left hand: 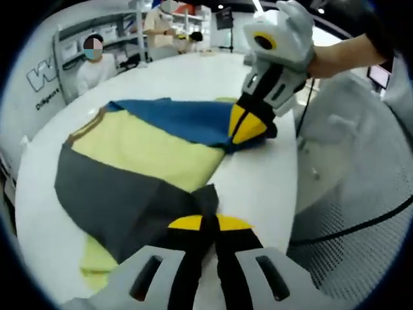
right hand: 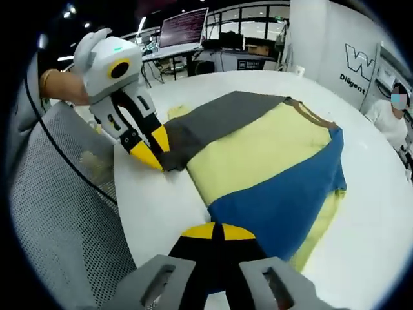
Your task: Fold the garment on the visible template until the final outline fits inside the template.
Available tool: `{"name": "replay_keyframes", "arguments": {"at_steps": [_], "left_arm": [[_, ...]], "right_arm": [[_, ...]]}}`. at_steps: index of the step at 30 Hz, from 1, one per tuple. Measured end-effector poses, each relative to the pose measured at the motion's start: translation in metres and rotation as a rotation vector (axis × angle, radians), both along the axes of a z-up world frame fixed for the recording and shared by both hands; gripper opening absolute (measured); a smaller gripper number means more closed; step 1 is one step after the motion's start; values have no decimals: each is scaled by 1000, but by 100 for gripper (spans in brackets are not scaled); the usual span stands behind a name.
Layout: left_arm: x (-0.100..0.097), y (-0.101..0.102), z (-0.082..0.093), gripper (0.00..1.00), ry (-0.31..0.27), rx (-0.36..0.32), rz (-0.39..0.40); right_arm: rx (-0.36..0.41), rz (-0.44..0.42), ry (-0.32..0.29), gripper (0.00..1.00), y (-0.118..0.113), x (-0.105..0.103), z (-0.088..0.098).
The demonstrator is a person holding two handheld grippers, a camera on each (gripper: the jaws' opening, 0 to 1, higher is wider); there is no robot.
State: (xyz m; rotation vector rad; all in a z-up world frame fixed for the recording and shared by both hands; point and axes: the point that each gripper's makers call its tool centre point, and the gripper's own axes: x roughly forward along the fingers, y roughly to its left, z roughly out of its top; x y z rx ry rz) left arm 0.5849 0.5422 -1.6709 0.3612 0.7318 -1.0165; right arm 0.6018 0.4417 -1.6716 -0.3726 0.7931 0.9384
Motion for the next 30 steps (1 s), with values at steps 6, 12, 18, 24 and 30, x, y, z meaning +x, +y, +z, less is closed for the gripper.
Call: {"name": "replay_keyframes", "arguments": {"at_steps": [6, 12, 18, 24, 30], "left_arm": [[26, 7, 26, 0, 22, -125, 115], [53, 22, 51, 0, 21, -230, 227], [85, 70, 74, 0, -63, -187, 310], [112, 115, 86, 0, -116, -143, 389], [136, 153, 104, 0, -184, -88, 442]], "right_arm": [[149, -171, 47, 0, -5, 19, 17], [173, -199, 17, 0, -14, 33, 36], [175, -251, -48, 0, -32, 51, 60], [165, -300, -96, 0, -56, 71, 77], [154, -352, -144, 0, -81, 95, 89]]}}
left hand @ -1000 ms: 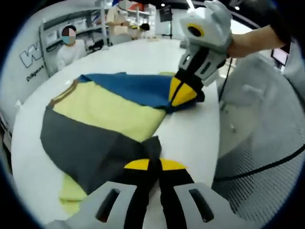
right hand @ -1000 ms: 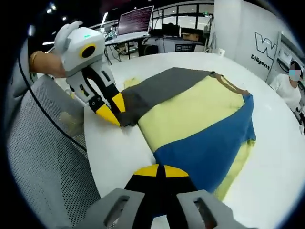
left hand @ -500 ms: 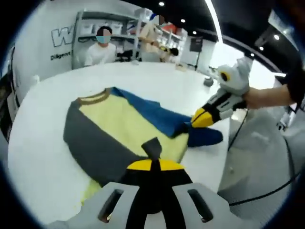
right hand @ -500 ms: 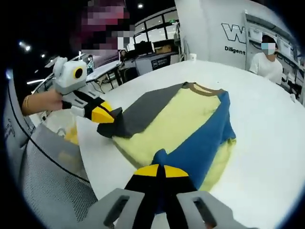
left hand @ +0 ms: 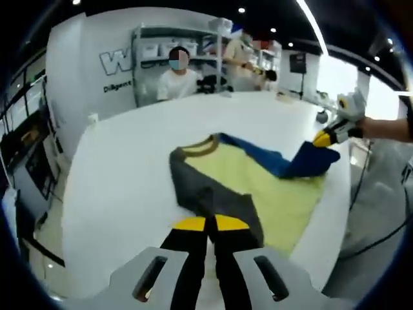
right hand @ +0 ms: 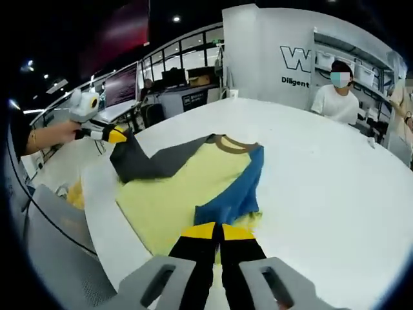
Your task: Fold the garment on the visible template until the final outline fits inside the template.
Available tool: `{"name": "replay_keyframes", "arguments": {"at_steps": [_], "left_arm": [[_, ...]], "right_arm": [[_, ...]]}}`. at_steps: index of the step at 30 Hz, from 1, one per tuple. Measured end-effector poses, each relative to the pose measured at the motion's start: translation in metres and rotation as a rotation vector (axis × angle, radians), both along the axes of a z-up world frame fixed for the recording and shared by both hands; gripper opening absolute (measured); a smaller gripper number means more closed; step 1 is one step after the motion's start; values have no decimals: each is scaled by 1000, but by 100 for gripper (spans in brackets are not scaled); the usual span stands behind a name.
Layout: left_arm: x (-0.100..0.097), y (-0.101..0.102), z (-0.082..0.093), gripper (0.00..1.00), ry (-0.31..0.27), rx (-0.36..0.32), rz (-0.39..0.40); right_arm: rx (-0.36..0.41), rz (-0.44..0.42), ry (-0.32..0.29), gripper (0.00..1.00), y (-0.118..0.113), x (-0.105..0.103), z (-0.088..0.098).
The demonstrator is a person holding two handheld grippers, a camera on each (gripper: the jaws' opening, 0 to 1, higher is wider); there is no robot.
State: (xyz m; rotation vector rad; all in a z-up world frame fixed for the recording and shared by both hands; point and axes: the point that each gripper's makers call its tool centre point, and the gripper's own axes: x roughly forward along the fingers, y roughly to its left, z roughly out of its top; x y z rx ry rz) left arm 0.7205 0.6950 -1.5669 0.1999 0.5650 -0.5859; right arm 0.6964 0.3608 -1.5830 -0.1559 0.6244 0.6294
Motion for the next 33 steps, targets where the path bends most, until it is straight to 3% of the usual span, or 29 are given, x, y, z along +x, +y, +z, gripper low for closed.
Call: {"name": "replay_keyframes", "arguments": {"at_steps": [8, 13, 17, 19, 28, 33], "left_arm": [[30, 33, 19, 0, -54, 29, 57], [37, 42, 19, 0, -61, 63, 59], [45, 52, 20, 0, -49, 39, 74], [50, 61, 23, 0, -58, 73, 88], [72, 93, 27, 0, -58, 108, 126], [83, 113, 28, 0, -63, 134, 179]], "right_arm": [[-19, -35, -48, 0, -22, 32, 15], [-37, -47, -69, 0, -24, 38, 25], [-43, -59, -80, 0, -30, 43, 31], [-53, -71, -87, 0, -37, 47, 33], [-103, -136, -139, 0, -74, 70, 44], [-121, -177, -175, 0, -103, 100, 56]]}}
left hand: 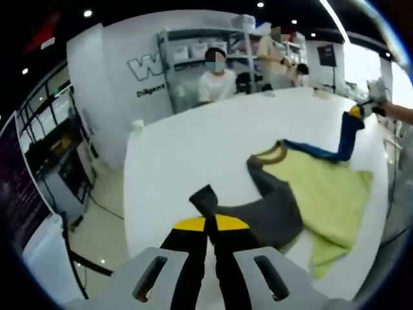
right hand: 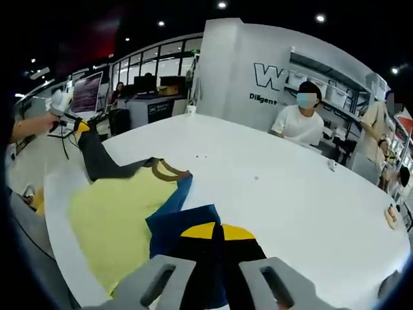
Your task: Fold the garment on the visible template until the final outline fits inside the template.
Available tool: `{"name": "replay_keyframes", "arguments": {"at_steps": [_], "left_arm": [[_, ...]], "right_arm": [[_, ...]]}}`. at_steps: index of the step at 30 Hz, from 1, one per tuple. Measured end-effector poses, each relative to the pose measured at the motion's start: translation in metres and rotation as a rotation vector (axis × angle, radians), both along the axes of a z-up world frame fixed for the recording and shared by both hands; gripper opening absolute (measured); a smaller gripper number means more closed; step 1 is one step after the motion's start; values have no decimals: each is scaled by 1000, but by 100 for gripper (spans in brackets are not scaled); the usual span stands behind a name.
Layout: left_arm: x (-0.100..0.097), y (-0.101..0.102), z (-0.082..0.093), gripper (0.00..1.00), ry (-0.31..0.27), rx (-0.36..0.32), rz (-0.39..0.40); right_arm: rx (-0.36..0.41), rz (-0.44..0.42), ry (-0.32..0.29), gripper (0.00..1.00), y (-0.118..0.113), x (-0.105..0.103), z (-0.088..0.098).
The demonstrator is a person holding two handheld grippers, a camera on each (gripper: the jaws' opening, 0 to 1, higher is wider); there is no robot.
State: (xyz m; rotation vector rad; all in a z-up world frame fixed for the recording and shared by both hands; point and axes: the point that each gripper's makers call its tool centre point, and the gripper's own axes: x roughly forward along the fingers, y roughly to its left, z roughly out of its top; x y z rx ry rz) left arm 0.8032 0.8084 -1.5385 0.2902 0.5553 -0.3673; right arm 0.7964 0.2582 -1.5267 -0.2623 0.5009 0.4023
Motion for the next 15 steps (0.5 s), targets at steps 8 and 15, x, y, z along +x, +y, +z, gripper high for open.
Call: {"name": "replay_keyframes", "arguments": {"at_steps": [8, 15], "left_arm": [[22, 33, -2, 0, -3, 41, 64], [34, 56, -1, 0, -17, 47, 163]], "right_arm": [[-23, -53, -22, 0, -25, 29, 10], [-3, -147, -26, 0, -58, 55, 7]]}}
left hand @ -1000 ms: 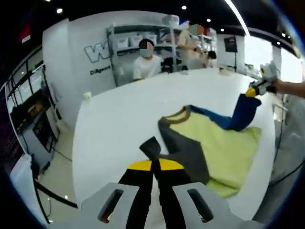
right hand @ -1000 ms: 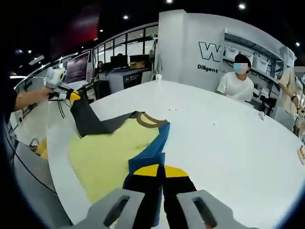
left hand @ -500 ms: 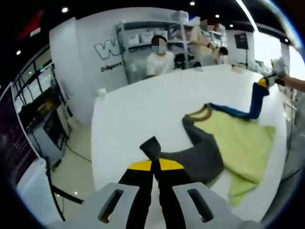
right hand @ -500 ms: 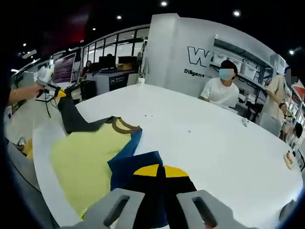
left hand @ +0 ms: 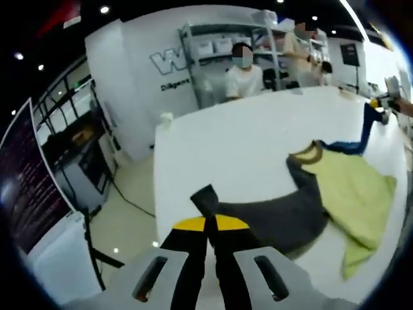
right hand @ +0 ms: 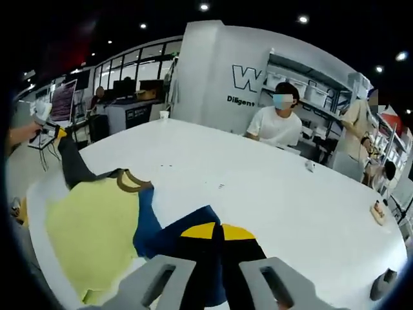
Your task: Fold the garment on the visible template until the final outline fits inside the template.
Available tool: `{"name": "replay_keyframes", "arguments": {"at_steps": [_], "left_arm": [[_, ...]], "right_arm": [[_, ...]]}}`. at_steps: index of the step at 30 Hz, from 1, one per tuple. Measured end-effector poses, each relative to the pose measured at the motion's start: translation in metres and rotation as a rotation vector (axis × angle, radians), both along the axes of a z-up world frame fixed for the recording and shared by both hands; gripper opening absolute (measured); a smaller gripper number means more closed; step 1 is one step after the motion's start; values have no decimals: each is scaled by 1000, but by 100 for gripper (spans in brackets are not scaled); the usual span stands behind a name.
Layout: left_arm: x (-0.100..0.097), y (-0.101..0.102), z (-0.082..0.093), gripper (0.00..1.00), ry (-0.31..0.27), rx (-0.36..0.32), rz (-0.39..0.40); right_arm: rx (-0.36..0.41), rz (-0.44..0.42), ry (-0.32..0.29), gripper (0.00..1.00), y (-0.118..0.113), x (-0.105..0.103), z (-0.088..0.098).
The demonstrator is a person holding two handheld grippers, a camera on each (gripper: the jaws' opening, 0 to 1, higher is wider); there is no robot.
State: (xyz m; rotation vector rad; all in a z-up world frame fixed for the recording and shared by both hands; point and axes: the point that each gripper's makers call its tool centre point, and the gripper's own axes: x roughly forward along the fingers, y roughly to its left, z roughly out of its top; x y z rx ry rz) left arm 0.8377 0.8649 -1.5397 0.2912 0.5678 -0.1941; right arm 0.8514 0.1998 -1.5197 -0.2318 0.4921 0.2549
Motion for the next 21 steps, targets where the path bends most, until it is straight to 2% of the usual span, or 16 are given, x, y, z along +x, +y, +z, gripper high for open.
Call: {"name": "replay_keyframes", "arguments": {"at_steps": [3, 5, 6, 8, 11, 14, 16, 20, 21], "left_arm": [[3, 8, -5, 0, 8, 1, 4], [2, 20, -10, 0, 14, 8, 44], [2, 25, -14, 0, 19, 12, 60], [3, 40, -22, 0, 28, 7, 108], [4, 54, -33, 0, 41, 9, 144], [-2, 65, -43, 0, 61, 12, 186], [-3, 72, -52, 0, 75, 22, 193], [-2, 85, -64, 0, 86, 33, 204], [-1, 90, -72, 0, 96, 58, 198]], "right_arm": [[10, -25, 9, 0, -4, 1, -5], [65, -84, 21, 0, -16, 8, -13], [55, -108, 23, 0, -28, 14, -20], [32, -122, 35, 0, -33, 16, -27], [44, -155, 42, 0, -46, 19, -34], [46, -194, 55, 0, -60, 21, -44], [37, -210, 66, 0, -64, 20, -47], [-20, -216, 97, 0, -80, 16, -67], [-28, -214, 99, 0, -80, 16, -63]]}}
